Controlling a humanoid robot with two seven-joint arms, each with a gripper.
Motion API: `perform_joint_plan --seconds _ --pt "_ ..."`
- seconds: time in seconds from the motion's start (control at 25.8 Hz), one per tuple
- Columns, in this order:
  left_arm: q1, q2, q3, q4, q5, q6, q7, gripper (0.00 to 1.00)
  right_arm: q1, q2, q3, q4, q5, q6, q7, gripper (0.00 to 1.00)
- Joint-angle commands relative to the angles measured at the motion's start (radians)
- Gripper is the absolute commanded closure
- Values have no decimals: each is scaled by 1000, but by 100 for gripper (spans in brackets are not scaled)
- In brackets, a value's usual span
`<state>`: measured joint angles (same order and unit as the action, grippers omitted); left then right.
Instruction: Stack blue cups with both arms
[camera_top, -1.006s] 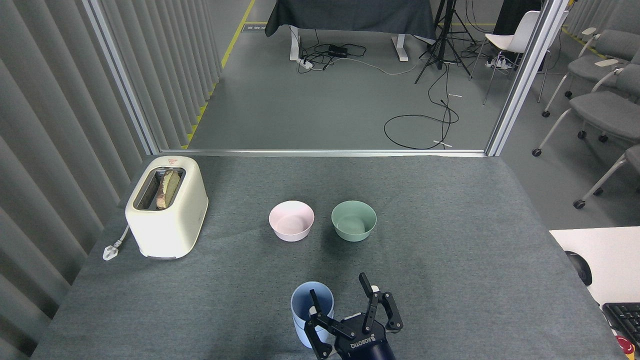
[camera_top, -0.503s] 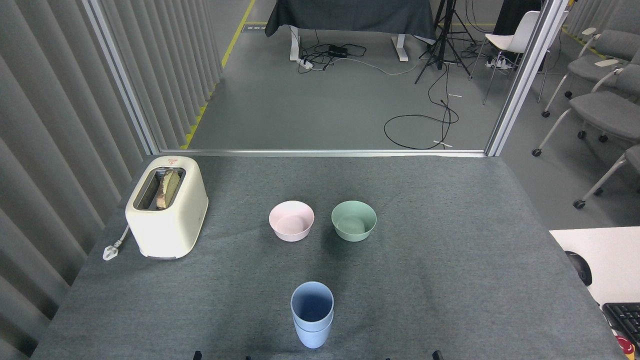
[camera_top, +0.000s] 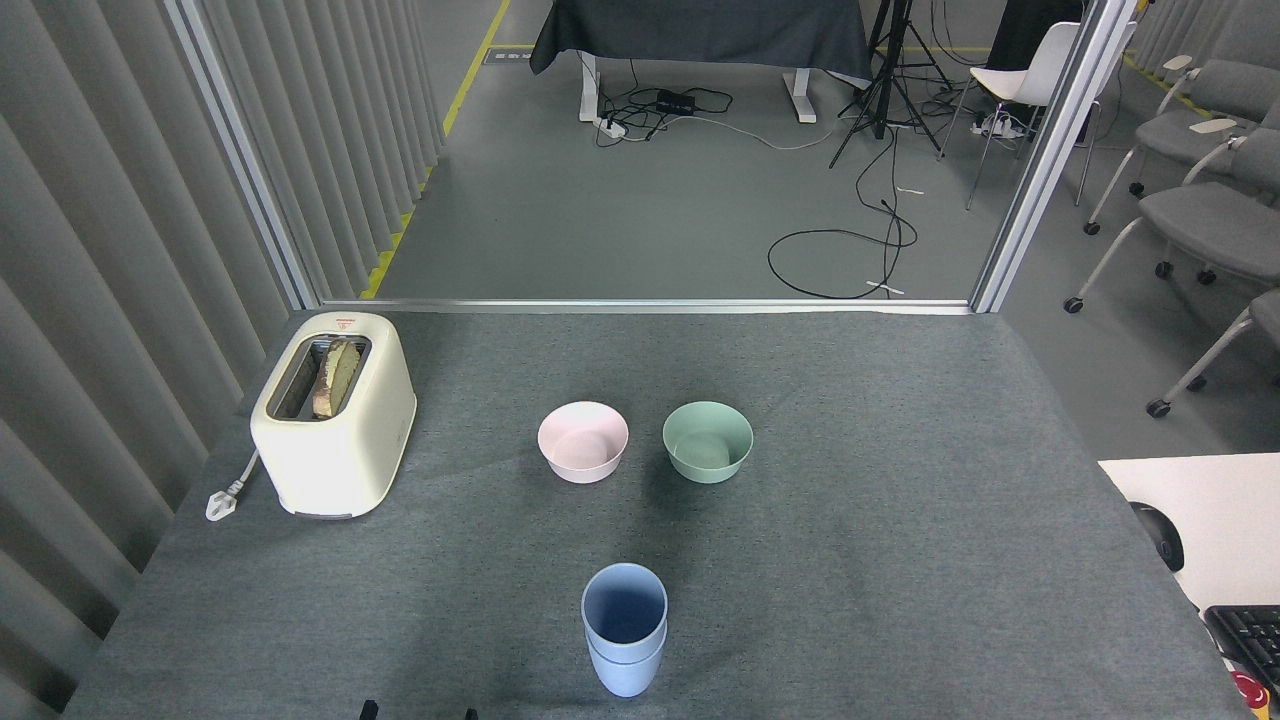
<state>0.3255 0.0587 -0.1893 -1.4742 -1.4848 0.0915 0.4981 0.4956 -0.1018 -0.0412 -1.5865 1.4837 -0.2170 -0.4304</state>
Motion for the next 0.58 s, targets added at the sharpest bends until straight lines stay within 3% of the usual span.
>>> perform_joint_plan --seconds 0.0,0.54 --pt "1 4 7 3 8 1 0 0 1 -1 -8 0 0 -7 1 0" --pt "55 32 19 -3 17 -30 0 0 -2 -1 -23 0 0 -4 4 0"
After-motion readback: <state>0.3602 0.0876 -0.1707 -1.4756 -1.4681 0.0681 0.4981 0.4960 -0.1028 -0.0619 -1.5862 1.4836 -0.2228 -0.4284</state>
